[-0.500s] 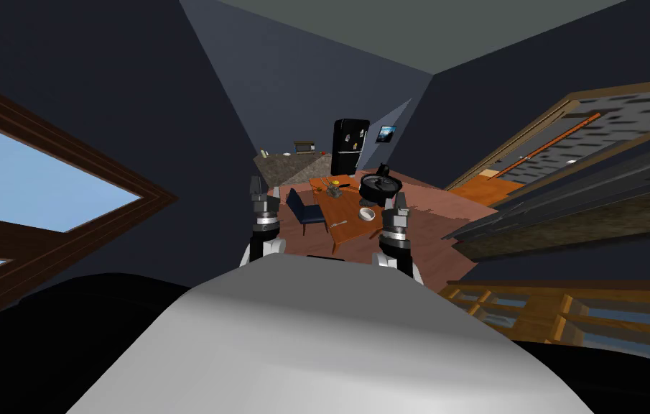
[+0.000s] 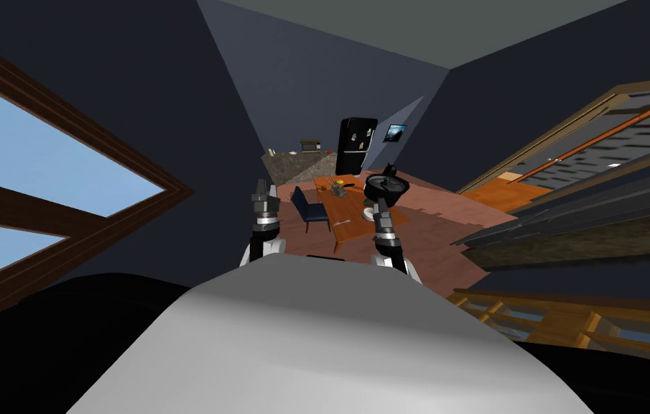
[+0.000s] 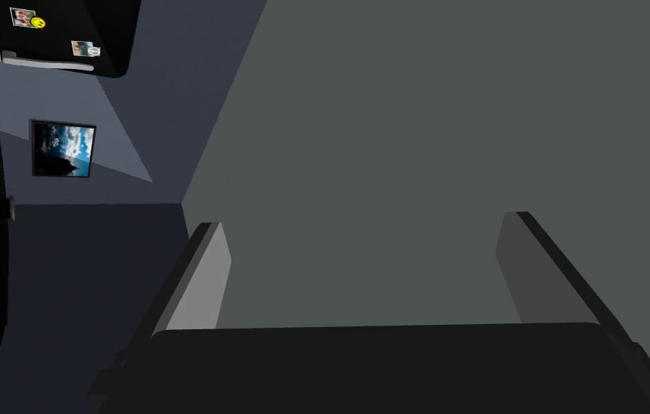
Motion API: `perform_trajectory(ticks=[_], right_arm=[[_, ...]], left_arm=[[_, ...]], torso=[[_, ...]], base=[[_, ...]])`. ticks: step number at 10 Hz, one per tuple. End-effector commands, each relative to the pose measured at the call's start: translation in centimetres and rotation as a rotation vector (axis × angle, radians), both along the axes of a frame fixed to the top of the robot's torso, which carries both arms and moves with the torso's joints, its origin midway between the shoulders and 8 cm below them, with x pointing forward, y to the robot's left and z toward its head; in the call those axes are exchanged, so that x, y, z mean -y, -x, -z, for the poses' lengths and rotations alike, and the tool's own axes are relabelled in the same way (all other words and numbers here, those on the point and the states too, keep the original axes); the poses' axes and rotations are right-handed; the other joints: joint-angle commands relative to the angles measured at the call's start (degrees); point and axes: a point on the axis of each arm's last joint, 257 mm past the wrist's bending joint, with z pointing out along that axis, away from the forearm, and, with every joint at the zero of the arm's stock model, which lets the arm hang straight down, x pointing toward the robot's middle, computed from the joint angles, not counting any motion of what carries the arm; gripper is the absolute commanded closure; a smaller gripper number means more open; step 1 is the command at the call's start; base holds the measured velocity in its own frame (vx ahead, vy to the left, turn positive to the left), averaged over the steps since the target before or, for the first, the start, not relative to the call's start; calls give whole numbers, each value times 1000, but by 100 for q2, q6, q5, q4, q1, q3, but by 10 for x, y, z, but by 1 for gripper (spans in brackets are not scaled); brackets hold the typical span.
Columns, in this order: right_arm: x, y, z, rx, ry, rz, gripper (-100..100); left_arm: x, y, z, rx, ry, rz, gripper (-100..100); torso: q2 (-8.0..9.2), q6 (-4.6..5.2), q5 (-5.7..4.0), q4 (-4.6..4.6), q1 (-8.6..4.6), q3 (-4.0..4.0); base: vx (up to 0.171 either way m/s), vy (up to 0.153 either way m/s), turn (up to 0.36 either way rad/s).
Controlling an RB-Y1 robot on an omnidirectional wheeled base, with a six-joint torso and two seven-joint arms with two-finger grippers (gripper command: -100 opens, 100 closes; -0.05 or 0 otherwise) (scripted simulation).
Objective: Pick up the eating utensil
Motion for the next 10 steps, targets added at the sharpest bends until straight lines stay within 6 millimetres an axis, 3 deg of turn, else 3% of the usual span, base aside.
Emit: perform_trajectory(ticks=[1,2,4,9,10], right_arm=[[-10,-5,26,-51,66,-24,-100],[-9,-6,29,-57,66,-23,-100],[-17,-12,62,-119,154,-53,-100],[-16,-17,117,-222,274,-81,-100],[-15,-17,137,-257,335,-96,-100]], left_arm=[[0,0,0,0,0,0,0],[0,0,0,0,0,0,0],[0,0,0,0,0,0,0],[0,0,0,0,0,0,0],[0,0,0,0,0,0,0]], torso=[[0,0,0,0,0,0],[1,1,-1,0,-4,1],[-3,1,-1,-1,-3,-1],[-6,1,-1,-1,-4,-3],[-6,4,-1,-1,-5,-3]], base=[[-64,-11,155],[-50,-15,33],[-62,-4,113],[-46,-5,87],[-50,2,97]])
